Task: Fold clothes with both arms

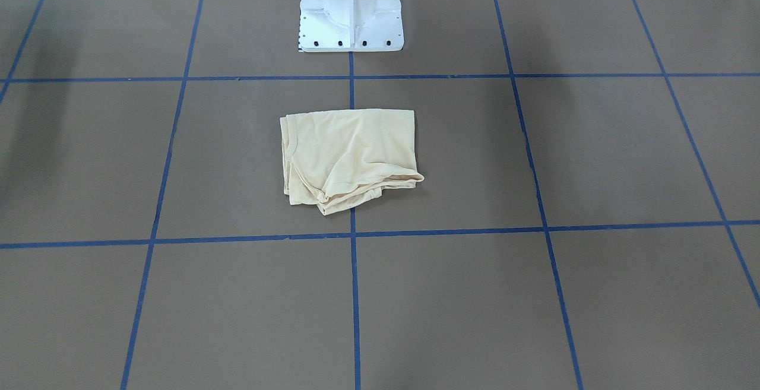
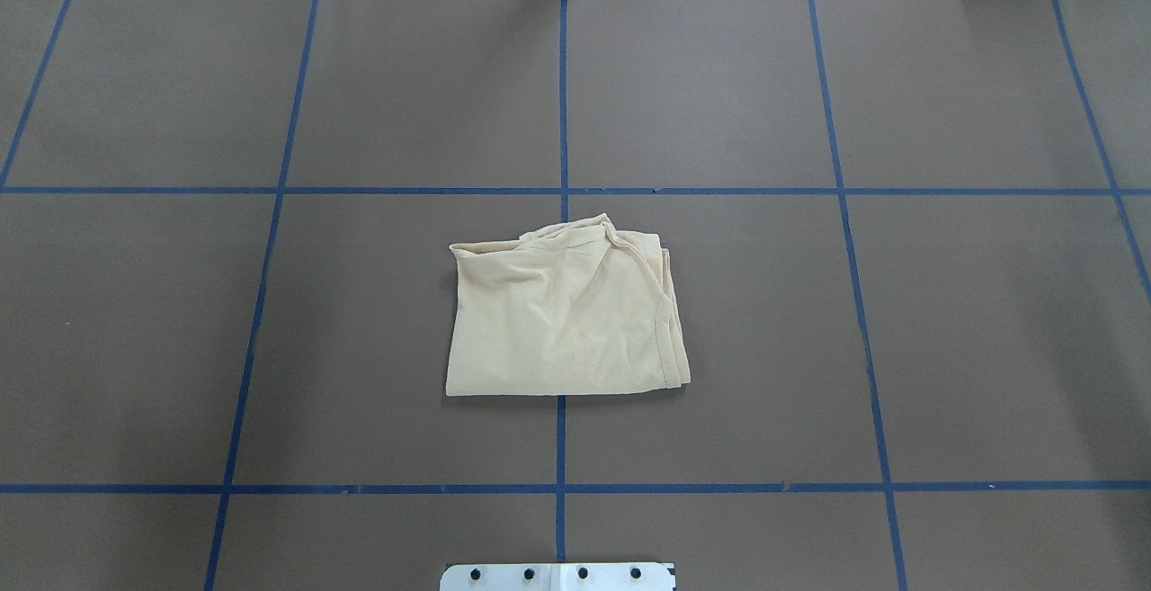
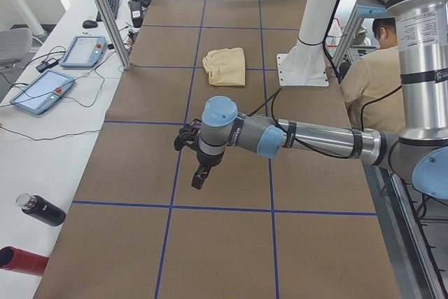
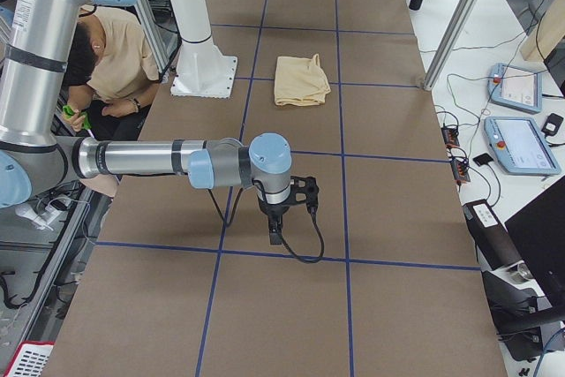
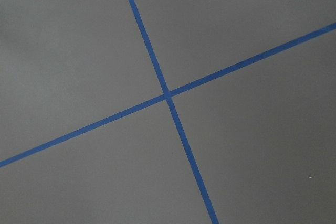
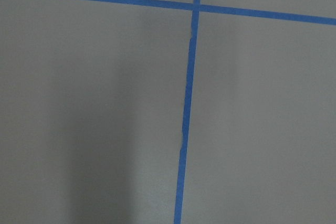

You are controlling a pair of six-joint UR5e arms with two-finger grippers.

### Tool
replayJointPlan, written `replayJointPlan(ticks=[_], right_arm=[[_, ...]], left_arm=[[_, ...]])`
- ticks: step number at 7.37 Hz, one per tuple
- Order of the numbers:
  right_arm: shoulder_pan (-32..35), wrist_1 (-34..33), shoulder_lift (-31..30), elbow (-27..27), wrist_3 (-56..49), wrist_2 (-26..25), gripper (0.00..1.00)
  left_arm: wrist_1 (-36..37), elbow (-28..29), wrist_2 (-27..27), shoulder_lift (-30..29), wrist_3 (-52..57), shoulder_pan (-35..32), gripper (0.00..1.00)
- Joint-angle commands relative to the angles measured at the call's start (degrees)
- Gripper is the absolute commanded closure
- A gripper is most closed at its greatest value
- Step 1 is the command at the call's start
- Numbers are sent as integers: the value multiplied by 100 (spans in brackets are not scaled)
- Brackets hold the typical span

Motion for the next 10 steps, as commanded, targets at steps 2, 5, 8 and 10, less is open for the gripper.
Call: replayJointPlan(ticks=[2,5,8,10], right_arm=[[-98,-11,-322,269,101,-330,0],[-106,-2,-323,182,196,-322,0],[-106,-19,-218,164,197,-225,0],[-106,-2,-208,146,197,-208,0]], left_arm=[[369,-1,-501,130,10,-65,0],[371,253,-475,113,-16,-361,0],[371,140,-484,121,19,-425,0],[371,104,-457,113,-7,-408,0]])
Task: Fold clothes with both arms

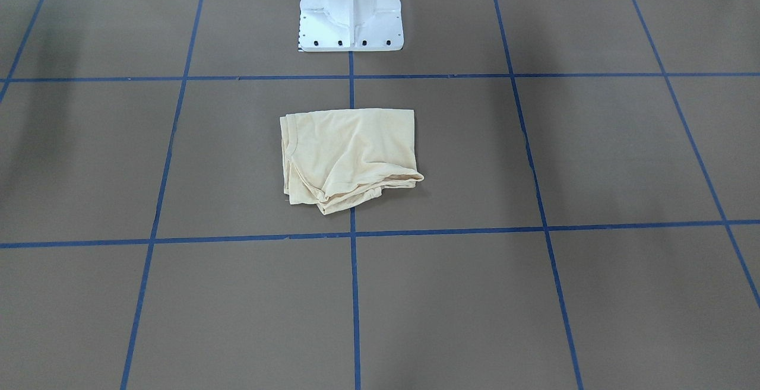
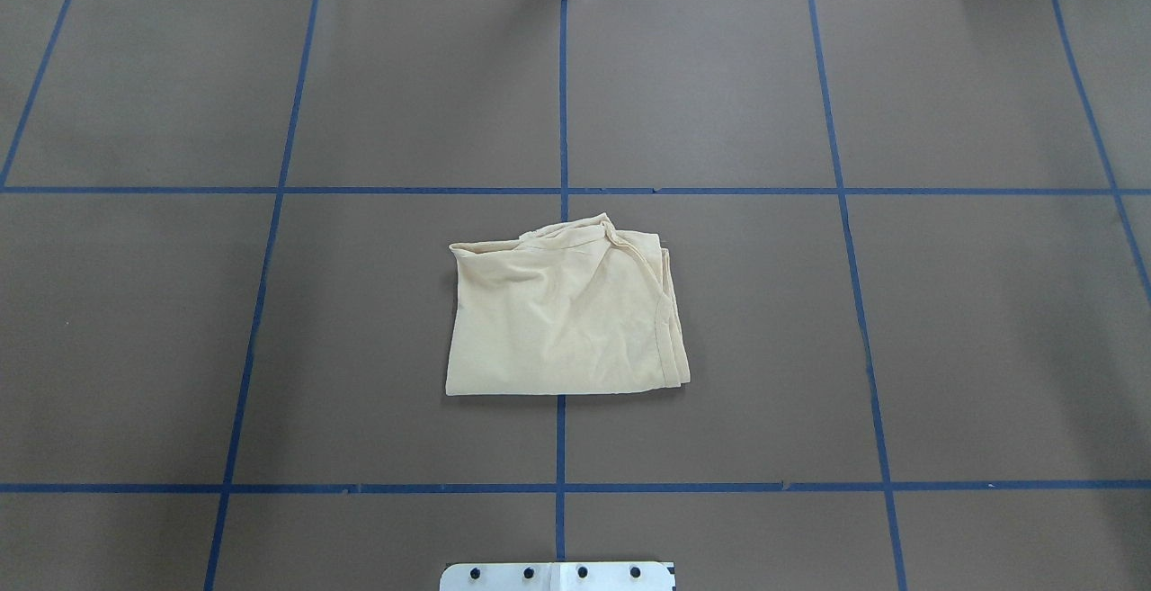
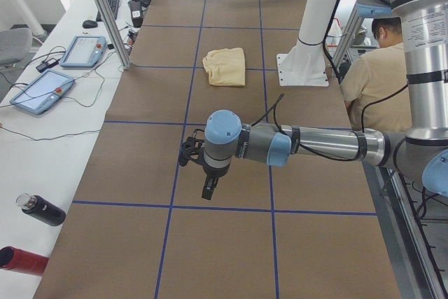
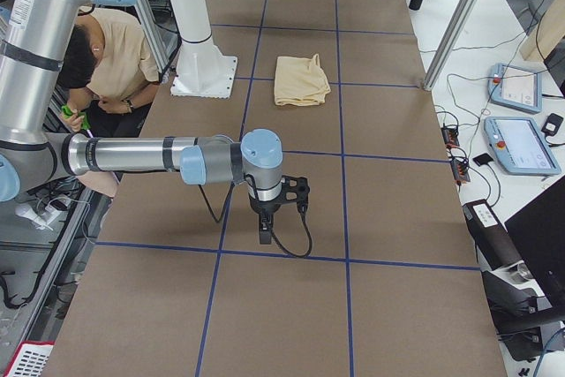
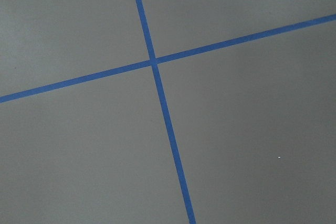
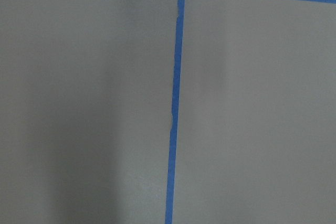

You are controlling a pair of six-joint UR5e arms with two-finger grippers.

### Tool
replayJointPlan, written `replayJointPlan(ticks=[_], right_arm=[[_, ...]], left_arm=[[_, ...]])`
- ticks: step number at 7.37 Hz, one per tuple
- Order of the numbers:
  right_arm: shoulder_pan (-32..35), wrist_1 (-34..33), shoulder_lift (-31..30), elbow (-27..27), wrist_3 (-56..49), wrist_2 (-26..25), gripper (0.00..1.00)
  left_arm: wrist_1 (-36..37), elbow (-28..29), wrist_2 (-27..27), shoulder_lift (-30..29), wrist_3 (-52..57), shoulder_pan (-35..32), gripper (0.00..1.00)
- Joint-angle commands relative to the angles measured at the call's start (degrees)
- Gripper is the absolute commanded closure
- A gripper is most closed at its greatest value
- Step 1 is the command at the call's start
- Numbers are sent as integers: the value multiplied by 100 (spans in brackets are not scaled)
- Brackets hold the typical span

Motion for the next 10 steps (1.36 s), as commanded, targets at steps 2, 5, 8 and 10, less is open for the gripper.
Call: replayJointPlan(ticks=[2,5,8,10], right_arm=[[0,38,16,-9,1,19,0],[0,56,7,-9,0,19,0],[0,56,7,-9,0,19,0],[0,64,7,-9,0,19,0]], left_arm=[[0,-18,-1,0,0,7,0],[-9,-27,-10,0,35,7,0],[-18,52,-19,0,35,7,0],[-18,52,-19,0,35,7,0]])
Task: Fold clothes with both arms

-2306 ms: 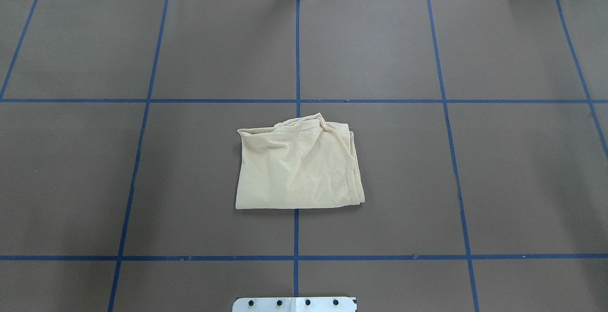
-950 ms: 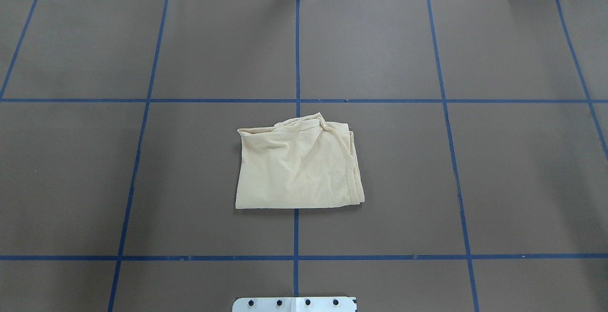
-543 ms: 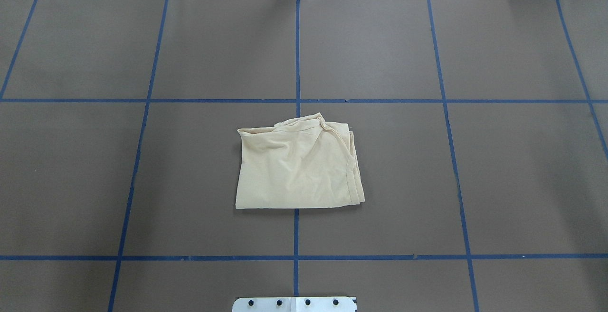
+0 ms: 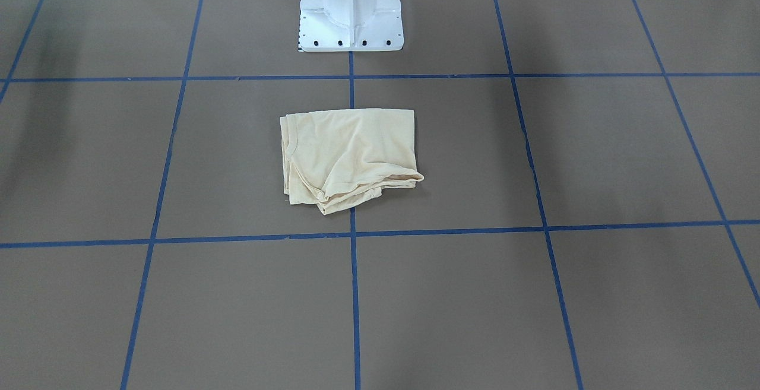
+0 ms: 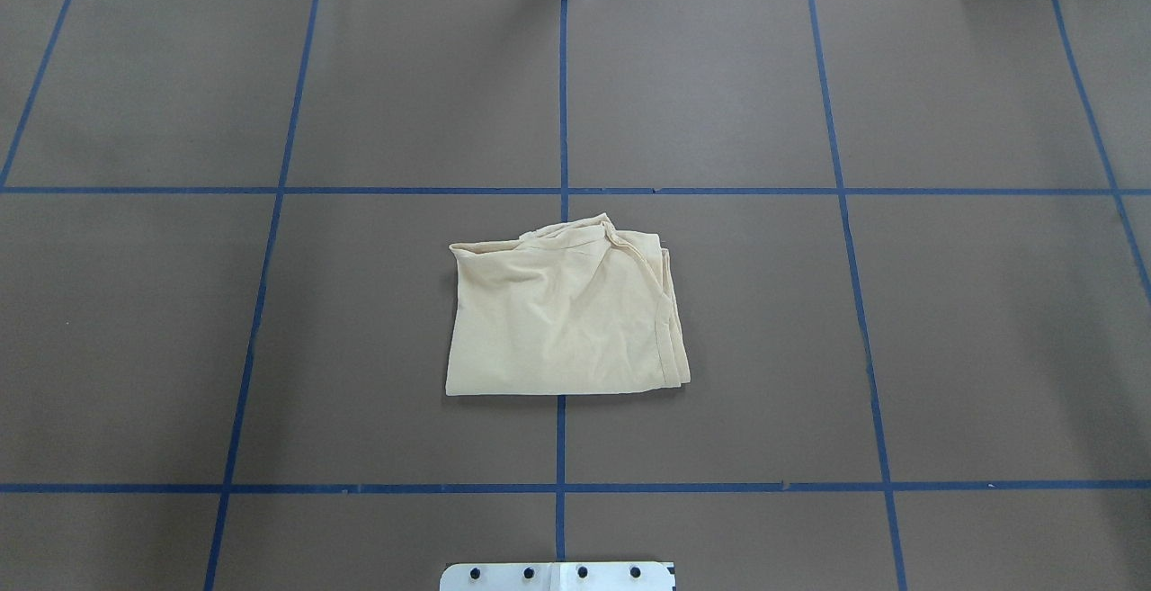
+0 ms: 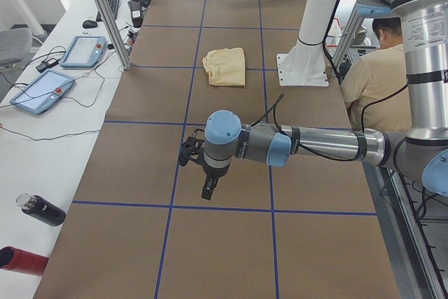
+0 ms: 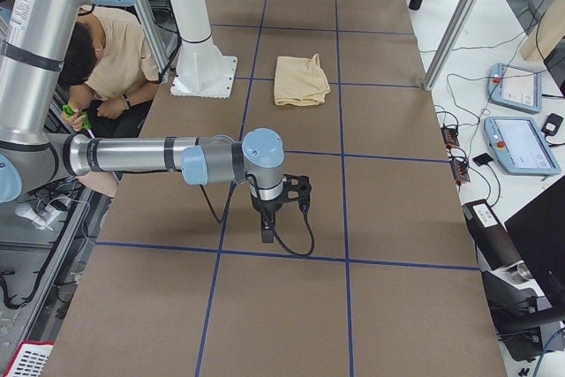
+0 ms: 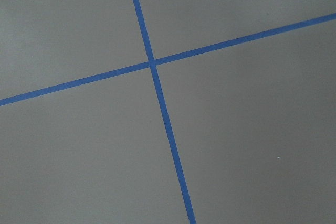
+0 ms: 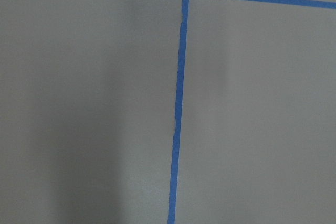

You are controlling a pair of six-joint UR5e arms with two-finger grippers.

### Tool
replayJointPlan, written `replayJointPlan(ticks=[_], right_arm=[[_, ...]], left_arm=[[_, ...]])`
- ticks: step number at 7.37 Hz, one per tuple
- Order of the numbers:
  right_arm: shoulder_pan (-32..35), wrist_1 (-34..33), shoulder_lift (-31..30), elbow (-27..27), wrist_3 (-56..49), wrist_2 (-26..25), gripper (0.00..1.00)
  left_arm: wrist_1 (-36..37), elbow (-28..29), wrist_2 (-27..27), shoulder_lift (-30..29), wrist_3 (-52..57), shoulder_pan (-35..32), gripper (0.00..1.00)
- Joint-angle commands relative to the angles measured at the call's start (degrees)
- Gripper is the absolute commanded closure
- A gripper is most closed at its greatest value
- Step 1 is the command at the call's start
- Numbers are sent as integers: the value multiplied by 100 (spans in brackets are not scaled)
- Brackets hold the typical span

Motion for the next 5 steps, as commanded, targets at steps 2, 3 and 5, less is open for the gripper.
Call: replayJointPlan(ticks=[2,3,5], right_arm=[[0,-5,9,0,0,17,0],[0,3,9,-9,-9,9,0],[0,12,9,-18,-70,0,0]], left_arm=[[9,13,1,0,0,0,0],[9,13,1,0,0,0,0],[9,13,1,9,0,0,0]])
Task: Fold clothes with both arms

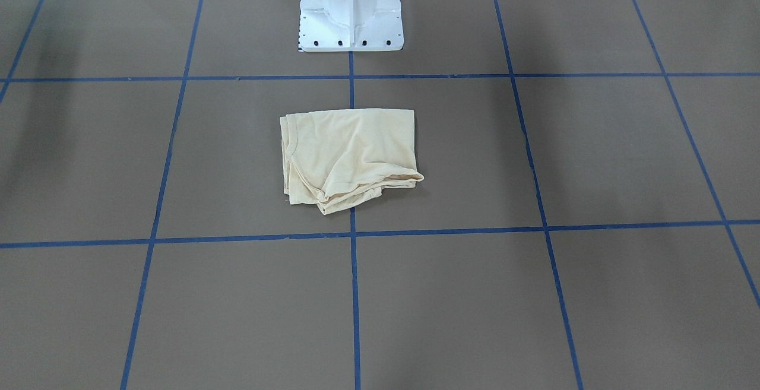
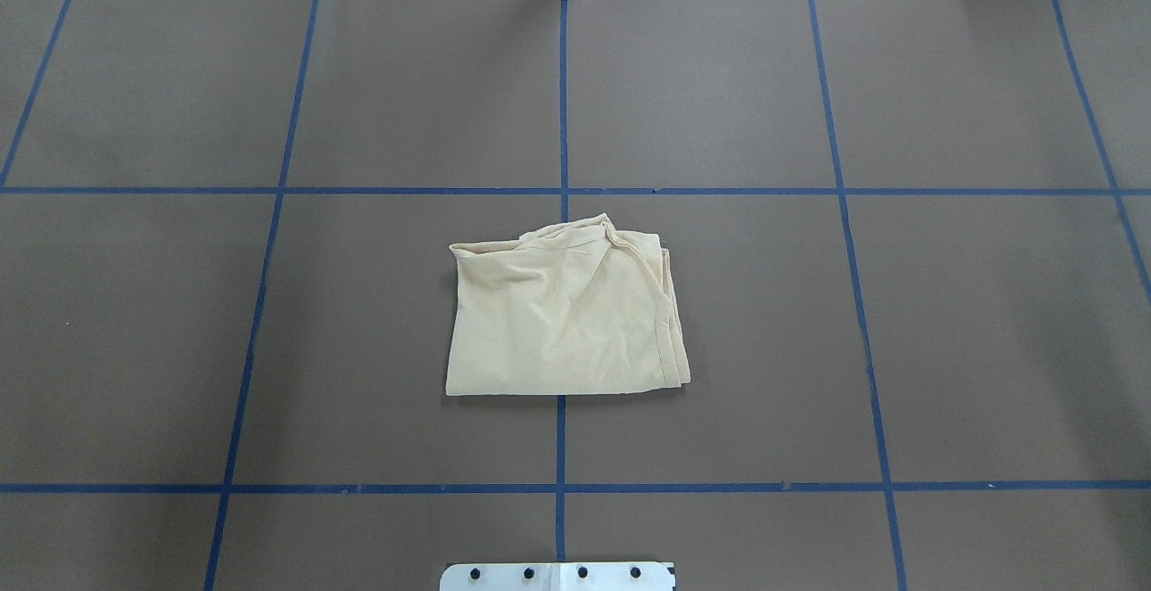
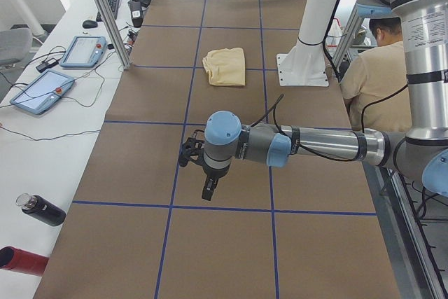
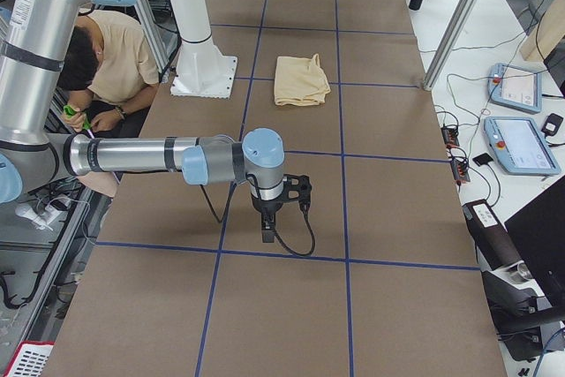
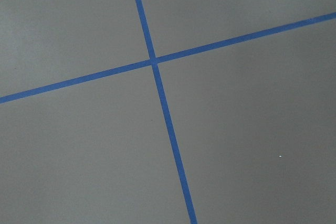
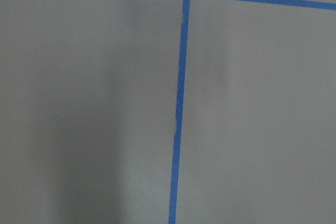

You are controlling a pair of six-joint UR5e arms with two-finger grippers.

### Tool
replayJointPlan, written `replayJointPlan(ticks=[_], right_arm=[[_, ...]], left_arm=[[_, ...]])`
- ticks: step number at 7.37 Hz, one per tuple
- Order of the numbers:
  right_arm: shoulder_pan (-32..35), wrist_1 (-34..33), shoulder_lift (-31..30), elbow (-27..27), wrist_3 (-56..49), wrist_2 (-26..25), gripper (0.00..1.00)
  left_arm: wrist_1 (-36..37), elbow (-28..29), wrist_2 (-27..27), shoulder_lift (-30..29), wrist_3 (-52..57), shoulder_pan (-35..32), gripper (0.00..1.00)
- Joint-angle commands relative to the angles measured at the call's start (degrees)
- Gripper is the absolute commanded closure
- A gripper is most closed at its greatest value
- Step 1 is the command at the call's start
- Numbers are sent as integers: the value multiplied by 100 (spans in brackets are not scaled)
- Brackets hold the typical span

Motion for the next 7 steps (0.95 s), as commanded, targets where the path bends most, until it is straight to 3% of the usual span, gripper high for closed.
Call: replayJointPlan(ticks=[1,7], right_arm=[[0,4,-8,-8,-33,-4,0],[-9,13,70,-17,55,-30,0]], left_arm=[[9,0,0,4,0,0,0],[26,0,18,171,0,0,0]])
